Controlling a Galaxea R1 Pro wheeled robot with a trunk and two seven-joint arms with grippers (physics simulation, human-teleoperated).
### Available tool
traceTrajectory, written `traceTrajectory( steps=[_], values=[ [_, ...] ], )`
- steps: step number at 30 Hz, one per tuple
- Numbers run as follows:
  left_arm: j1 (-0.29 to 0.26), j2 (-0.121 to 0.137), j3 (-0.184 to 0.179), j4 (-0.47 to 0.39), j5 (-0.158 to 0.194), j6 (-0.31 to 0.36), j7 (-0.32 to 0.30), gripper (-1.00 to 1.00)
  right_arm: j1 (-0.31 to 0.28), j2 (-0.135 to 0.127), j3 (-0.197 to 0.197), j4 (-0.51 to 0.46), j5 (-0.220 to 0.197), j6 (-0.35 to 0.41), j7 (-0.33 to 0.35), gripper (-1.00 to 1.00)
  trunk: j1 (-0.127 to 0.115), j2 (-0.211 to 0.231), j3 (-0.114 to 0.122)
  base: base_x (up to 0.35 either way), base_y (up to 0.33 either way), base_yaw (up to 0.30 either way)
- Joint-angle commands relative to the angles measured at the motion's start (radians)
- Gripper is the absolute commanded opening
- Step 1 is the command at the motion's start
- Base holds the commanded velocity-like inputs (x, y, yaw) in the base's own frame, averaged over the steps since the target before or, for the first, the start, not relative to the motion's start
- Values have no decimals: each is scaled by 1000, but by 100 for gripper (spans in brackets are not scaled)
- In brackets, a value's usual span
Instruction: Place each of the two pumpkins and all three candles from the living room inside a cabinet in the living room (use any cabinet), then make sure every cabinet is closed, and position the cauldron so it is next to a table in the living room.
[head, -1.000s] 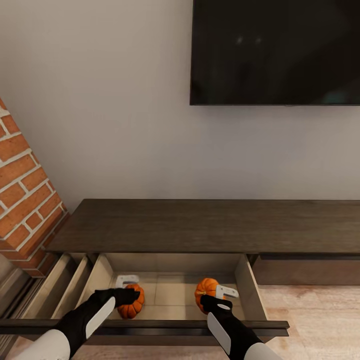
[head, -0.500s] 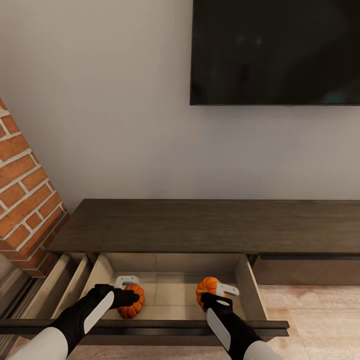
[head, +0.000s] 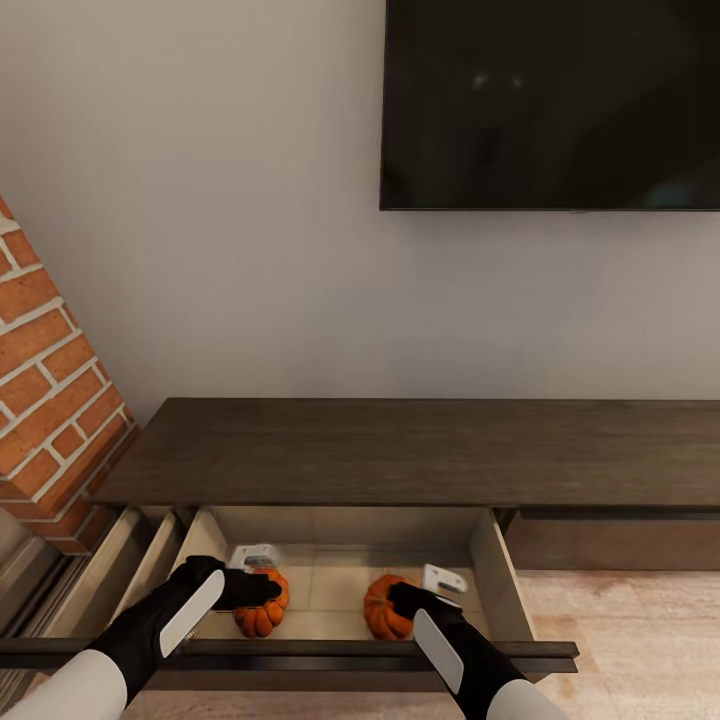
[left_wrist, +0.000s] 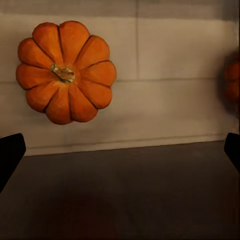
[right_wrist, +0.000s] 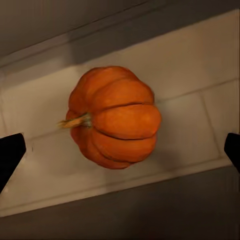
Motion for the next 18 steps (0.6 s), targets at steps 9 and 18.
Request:
traceTrajectory(
  steps=[9,18],
  values=[
    [-1,34,-6,-35,95,17,10,100,-1,-1,5,-1,-39,4,35,100,-15,28,12,0,0,0],
    [-1,35,-7,-34,97,17,10,100,-1,-1,4,-1,-40,5,37,100,-50,91,40,0,0,0]
  ],
)
